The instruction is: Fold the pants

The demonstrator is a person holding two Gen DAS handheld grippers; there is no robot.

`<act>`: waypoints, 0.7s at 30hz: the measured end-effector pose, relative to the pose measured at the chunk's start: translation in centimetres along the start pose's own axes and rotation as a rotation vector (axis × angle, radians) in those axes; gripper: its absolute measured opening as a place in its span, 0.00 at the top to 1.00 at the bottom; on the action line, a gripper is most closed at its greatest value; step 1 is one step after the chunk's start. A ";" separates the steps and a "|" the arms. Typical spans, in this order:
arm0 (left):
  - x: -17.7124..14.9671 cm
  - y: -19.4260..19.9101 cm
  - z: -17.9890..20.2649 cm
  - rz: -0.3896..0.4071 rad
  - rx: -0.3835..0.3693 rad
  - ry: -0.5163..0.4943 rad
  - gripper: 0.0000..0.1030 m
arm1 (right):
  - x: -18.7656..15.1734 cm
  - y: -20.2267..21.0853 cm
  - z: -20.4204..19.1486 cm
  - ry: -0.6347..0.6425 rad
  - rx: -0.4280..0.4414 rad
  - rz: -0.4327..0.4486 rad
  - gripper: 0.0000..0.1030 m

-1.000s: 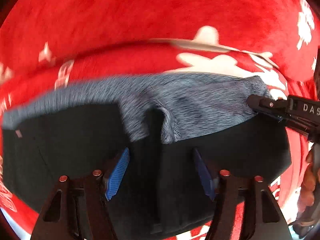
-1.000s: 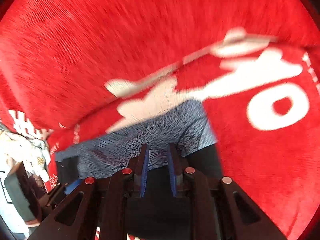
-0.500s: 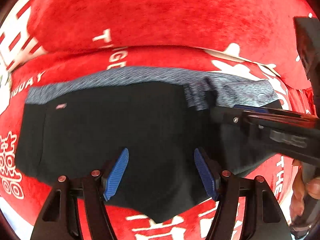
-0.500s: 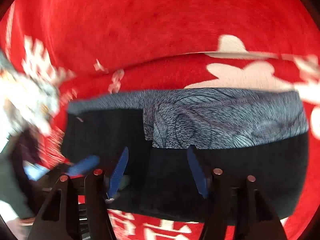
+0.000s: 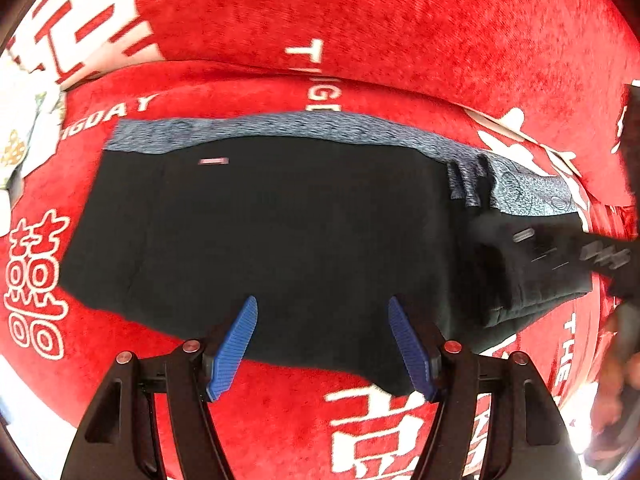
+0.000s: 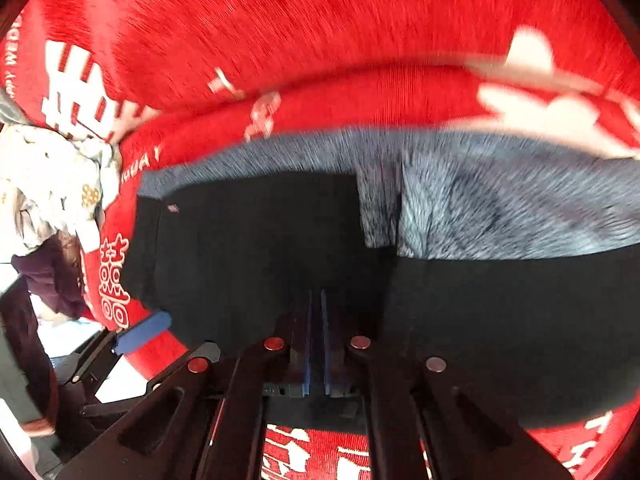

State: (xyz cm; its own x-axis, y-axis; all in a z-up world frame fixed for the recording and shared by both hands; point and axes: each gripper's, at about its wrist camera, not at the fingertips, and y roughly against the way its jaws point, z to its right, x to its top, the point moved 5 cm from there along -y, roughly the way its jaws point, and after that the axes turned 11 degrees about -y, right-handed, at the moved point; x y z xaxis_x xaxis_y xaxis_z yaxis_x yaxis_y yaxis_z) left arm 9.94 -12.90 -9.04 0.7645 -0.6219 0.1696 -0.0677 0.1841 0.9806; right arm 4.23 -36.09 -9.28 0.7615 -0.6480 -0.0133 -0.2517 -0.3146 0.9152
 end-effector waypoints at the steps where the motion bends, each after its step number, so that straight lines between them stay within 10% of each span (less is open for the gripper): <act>1: -0.2 0.1 -0.4 -0.003 0.005 0.005 0.32 | 0.2 1.2 0.2 -0.002 -0.014 0.032 0.88; 9: -2.0 -0.3 -2.9 -0.035 0.042 0.050 0.32 | -2.8 -0.2 6.7 -0.135 -0.094 -0.078 0.78; 21: -4.4 0.1 -4.8 -0.057 0.041 0.107 0.32 | -5.2 1.0 3.5 -0.102 -0.025 -0.066 0.74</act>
State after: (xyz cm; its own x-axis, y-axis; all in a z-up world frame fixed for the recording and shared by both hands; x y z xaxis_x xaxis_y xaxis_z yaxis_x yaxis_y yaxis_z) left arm 9.65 -6.52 -10.15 0.8315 -0.5457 0.1041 -0.0466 0.1182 0.9919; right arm -2.07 -35.53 -9.68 0.7108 -0.6942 -0.1132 -0.1871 -0.3418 0.9209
